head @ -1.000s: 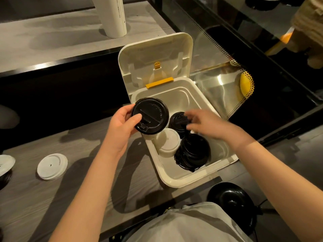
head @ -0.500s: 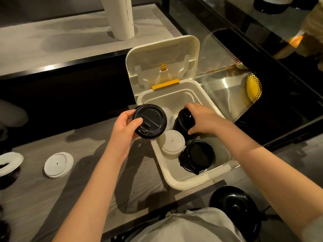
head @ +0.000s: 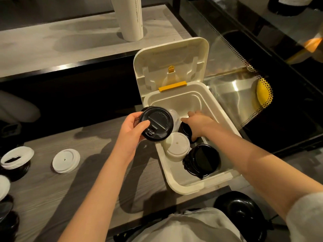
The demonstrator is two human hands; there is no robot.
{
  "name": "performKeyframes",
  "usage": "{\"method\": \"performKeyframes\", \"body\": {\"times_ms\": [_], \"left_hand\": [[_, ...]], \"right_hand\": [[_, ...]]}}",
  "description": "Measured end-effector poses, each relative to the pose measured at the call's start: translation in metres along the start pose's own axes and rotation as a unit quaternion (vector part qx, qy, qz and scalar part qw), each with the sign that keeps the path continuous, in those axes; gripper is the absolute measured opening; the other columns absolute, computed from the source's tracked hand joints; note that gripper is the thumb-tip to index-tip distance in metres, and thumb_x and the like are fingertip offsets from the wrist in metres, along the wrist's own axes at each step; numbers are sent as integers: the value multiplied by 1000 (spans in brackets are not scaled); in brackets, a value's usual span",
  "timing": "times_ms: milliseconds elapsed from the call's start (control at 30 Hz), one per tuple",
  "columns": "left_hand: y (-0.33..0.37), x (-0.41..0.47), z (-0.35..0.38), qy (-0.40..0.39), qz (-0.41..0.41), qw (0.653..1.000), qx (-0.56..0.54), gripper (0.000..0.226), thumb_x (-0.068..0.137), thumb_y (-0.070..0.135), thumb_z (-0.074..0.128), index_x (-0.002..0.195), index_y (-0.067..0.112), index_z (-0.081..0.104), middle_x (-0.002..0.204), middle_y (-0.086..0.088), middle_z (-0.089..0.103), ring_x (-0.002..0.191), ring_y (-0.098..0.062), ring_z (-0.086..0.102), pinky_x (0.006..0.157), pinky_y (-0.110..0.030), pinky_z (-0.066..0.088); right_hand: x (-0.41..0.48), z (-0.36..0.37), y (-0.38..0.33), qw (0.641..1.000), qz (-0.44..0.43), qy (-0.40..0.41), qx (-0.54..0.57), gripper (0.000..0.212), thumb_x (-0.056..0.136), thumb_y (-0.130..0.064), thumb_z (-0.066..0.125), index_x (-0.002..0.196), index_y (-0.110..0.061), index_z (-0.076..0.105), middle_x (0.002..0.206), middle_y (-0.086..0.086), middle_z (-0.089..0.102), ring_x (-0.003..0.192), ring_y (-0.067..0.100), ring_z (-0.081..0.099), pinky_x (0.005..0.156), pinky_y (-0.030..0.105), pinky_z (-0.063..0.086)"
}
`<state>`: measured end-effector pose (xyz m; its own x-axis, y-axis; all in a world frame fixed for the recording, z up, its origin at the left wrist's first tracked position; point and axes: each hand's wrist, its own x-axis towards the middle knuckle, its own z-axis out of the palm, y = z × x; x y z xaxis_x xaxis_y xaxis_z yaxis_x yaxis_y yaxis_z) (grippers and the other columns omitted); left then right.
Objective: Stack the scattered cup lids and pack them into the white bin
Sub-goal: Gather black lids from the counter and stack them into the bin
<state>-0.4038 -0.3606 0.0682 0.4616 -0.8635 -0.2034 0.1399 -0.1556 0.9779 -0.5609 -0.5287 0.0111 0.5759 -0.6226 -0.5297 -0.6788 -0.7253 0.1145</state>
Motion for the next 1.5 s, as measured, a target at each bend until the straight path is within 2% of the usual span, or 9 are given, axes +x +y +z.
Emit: {"method": "performKeyframes", "body": {"times_ms": [200,333,433,567,800,900,1100,1267,1500], "left_hand": [[2,-1,2,-5,-1,1000,6,24,91,7,51,115,14,53,99,2,63,84,-7,62,58,-11,48],[11,1,8,-32,2,999,-11,26,92,10,51,117,14,54,99,1,64,83,-7,64,59,-13,49],[22,-1,19,-95,15,995,-25,21,92,9,50,110,18,57,96,3,67,81,-5,67,62,-17,51],[29,0,29,-165,23,986,-28,20,83,16,58,103,19,59,92,2,68,81,-9,67,65,-21,54],[25,-1,37,-216,-16,976,-30,36,74,20,55,109,12,59,86,1,70,77,-11,66,62,-21,53],[23,-2,34,-224,-24,974,-9,30,77,18,59,107,15,60,88,0,69,77,-11,66,62,-21,54],[13,4,14,-73,-9,997,18,18,90,13,55,107,18,55,90,4,65,73,-4,66,59,-18,51],[-1,5,8,-25,-28,999,11,28,91,14,56,118,13,51,105,-5,64,87,-13,65,68,-25,51],[-5,5,14,-8,-28,1000,5,32,90,14,58,120,11,50,110,-7,63,90,-14,65,69,-24,51]], "right_hand": [[-9,-15,7,993,8,32,111,99,74,-33,77,151,-23,15,150,12,28,134,32,33,106,40,38],[-47,-41,15,910,-72,195,360,83,81,-21,70,149,-30,22,152,1,30,139,16,28,110,27,28],[-82,-52,12,865,-159,137,456,104,70,-18,81,145,-48,17,152,-17,24,138,1,24,107,20,26],[-93,-48,15,866,-200,131,439,106,61,-16,85,145,-41,26,143,-15,35,134,5,35,112,29,32],[-110,-45,14,870,-193,181,416,90,59,-18,89,125,-51,37,126,-23,44,121,-5,42,102,10,32],[-110,-39,11,886,-162,190,391,88,58,-22,89,131,-34,43,123,-18,47,115,-2,45,98,9,35],[-117,-10,15,976,-11,68,209,84,62,-36,83,131,-22,39,125,-2,47,107,19,52,90,35,49],[-108,20,-9,996,4,-15,87,85,62,-34,82,131,-21,33,122,3,48,104,26,56,76,35,51],[-94,32,-24,997,40,-60,33,90,55,-43,87,123,-17,35,120,7,49,104,29,56,83,44,53]]}}
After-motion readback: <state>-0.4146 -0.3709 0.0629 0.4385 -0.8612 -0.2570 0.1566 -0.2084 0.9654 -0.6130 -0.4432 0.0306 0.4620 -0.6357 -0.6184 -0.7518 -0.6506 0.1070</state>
